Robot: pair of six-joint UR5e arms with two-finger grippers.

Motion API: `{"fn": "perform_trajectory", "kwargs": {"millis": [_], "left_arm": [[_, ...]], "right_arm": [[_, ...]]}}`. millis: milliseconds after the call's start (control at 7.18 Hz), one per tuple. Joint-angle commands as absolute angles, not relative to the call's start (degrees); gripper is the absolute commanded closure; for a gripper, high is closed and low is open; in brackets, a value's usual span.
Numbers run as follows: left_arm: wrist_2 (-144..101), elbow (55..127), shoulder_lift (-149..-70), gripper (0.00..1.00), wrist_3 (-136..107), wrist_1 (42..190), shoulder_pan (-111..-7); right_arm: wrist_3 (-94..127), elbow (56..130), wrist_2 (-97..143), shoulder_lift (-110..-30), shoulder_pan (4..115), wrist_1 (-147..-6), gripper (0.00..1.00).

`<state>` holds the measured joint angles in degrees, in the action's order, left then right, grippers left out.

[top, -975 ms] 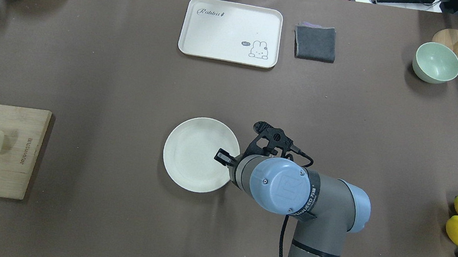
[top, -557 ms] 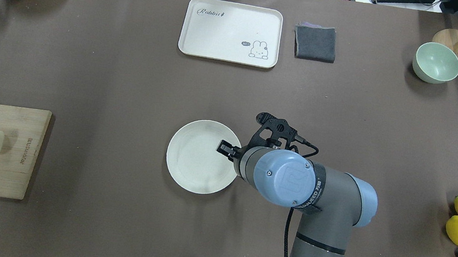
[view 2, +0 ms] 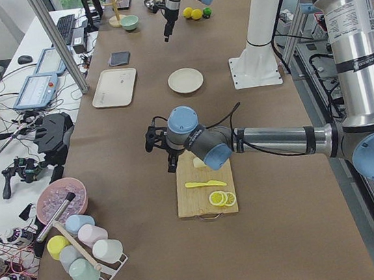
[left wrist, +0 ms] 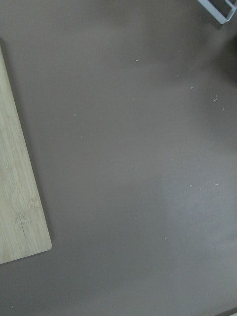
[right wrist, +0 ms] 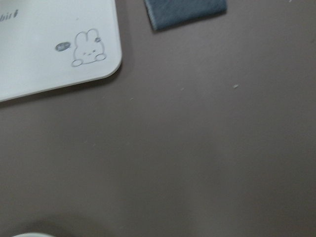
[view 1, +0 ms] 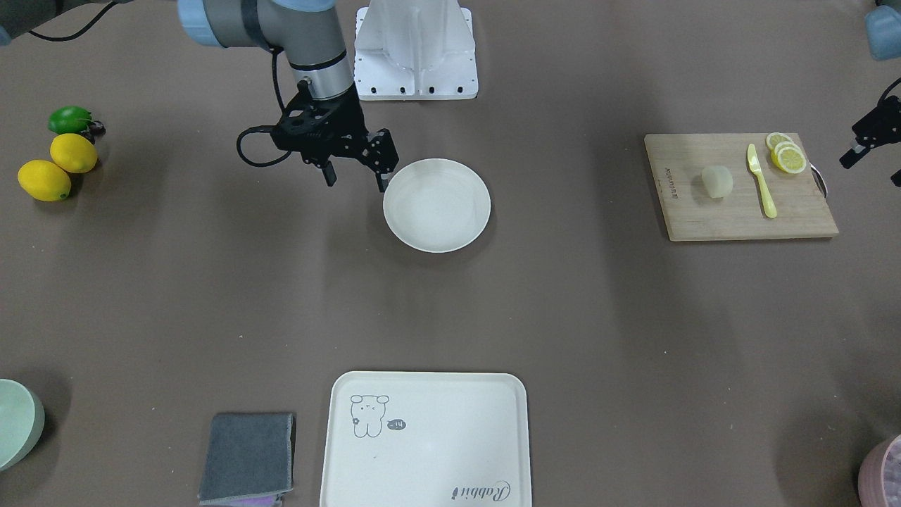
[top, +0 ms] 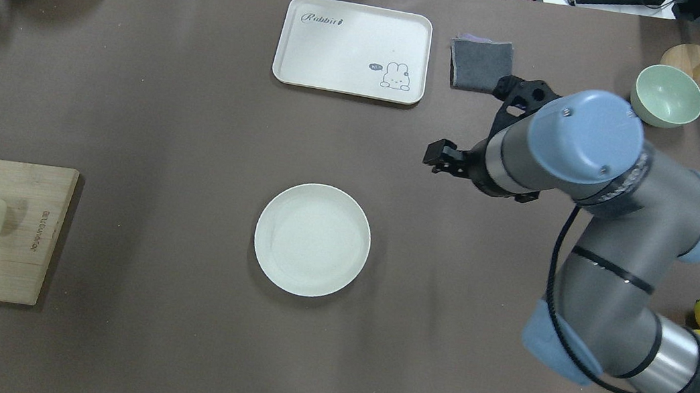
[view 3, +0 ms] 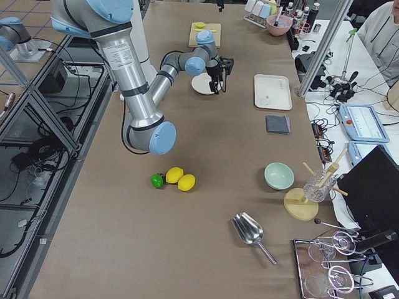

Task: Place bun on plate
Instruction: 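Release the plate and withdraw the right arm while the left arm reaches toward the bun, then grasp the pale yellow bun on the cutting board with the left gripper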

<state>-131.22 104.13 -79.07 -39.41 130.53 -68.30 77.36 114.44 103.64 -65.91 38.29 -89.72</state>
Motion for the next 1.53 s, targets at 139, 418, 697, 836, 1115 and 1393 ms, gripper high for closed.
{"fn": "perform_trajectory", "kwargs": {"millis": [139,418,697,836,1115,1393], "left_arm": [[-118.92,104.68,-77.35,0.03,-48.07,130.87,-54.34],[-116.82,104.16,-74.90,0.03,-48.16,133.92,-50.12],[-111.93,103.28,-73.83,0.03,-54.73,137.98,-44.51],[-109.36,103.10,-73.83,0.03,-54.93,138.16,-41.43],[-109.07,102.48,-73.74,0.47,-54.76,139.13,-41.22],[-109.07,102.92,-73.74,0.86,-54.67,139.30,-41.22]], "right_arm": [[52.29,122.84,117.22,-81.59,55.85,-90.18,0.00],[33.94,122.44,122.41,-88.56,65.08,-90.17,0.00],[19.66,118.58,126.81,-91.92,72.39,-90.09,0.00],[16.64,117.09,126.91,-92.28,74.07,-89.74,0.00],[16.17,116.98,127.62,-92.55,74.97,-89.74,0.00],[16.17,117.07,127.62,-92.81,75.15,-89.65,0.00]]}}
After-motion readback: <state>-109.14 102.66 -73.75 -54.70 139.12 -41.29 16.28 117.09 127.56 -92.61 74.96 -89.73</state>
